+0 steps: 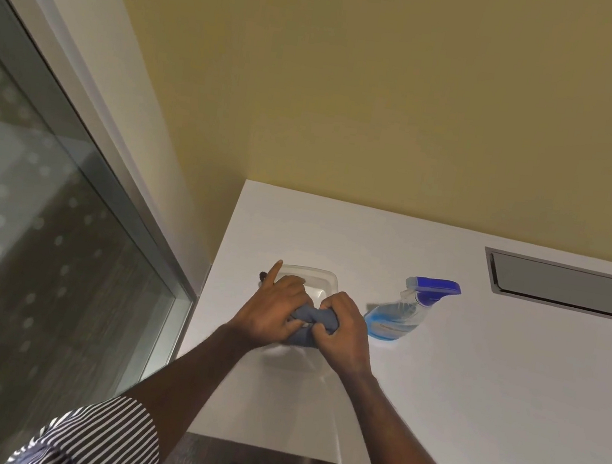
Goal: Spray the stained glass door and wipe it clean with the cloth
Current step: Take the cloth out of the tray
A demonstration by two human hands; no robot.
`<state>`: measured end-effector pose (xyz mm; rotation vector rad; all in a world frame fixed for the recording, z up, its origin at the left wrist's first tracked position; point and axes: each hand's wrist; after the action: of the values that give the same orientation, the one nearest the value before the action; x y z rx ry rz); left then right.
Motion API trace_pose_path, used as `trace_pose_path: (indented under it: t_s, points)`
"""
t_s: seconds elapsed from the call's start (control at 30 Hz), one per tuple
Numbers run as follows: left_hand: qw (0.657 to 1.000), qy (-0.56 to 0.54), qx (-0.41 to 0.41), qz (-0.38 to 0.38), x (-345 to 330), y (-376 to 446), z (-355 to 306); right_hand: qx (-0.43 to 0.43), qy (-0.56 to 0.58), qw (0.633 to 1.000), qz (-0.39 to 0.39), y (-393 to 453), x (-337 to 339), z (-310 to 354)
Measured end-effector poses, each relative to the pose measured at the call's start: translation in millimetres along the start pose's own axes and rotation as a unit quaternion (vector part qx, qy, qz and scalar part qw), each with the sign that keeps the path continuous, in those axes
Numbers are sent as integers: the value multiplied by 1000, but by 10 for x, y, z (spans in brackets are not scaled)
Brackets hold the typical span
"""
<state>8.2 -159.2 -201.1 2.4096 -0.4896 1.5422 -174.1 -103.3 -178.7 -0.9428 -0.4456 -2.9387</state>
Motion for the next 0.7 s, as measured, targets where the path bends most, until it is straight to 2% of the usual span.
trace_pose_path:
  t_s: [0.37, 0.7]
  points:
    - [997, -75, 15, -2, 392, -104, -231, 54, 12, 998, -8, 41, 301, 300]
    - [987, -134, 42, -74, 1100, -457, -734, 151, 54, 987, -7, 151, 810, 909]
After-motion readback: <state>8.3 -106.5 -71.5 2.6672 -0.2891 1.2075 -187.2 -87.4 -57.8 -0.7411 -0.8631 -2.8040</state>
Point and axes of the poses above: each hand's wrist, its own y-axis towards the middle knuckle, its own x-axis out of the back of the hand, z = x × y, and after that the axes turned 15 degrees about x, right-handed
